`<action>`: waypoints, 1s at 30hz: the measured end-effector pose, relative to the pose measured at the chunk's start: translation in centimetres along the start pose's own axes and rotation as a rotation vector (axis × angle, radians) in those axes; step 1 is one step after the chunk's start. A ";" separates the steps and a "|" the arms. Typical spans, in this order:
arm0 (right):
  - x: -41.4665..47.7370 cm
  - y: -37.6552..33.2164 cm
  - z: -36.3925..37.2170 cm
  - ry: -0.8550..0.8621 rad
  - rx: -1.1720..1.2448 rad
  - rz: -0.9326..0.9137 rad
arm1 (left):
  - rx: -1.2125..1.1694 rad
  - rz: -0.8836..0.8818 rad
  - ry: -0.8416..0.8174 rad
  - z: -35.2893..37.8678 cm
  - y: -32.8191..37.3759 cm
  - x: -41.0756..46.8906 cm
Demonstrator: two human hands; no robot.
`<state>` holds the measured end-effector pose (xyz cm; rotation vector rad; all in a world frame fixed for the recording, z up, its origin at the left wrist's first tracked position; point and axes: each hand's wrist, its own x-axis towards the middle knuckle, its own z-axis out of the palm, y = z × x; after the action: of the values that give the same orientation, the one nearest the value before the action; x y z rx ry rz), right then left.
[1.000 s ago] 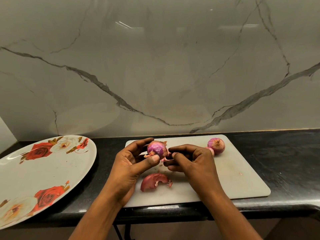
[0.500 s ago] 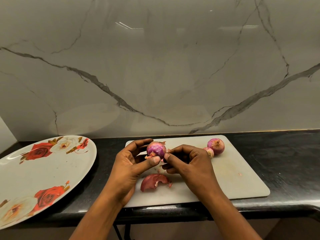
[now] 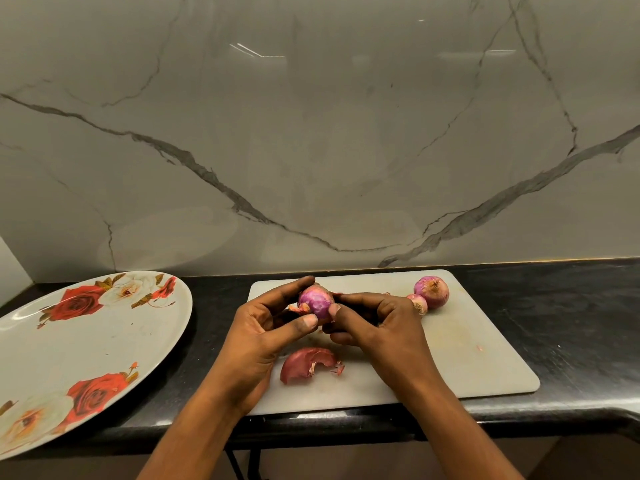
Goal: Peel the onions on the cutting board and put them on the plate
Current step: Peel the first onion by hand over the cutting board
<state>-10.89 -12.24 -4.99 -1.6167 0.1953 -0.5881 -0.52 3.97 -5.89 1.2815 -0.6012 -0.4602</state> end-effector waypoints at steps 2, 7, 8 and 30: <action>-0.1 -0.3 0.1 -0.025 0.025 0.001 | 0.001 0.003 -0.014 0.0 0.1 0.0; 0.1 -0.2 -0.1 -0.028 0.030 0.011 | -0.005 -0.005 -0.026 -0.1 0.1 -0.1; 0.1 -0.2 -0.1 -0.028 0.030 0.009 | -0.008 -0.007 -0.027 0.0 0.1 -0.1; -0.1 0.1 -0.1 0.018 -0.022 -0.018 | -0.016 0.031 0.043 0.0 0.2 -0.1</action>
<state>-10.99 -12.33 -5.09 -1.6361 0.2016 -0.6165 -0.63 4.09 -5.75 1.2624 -0.5788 -0.4102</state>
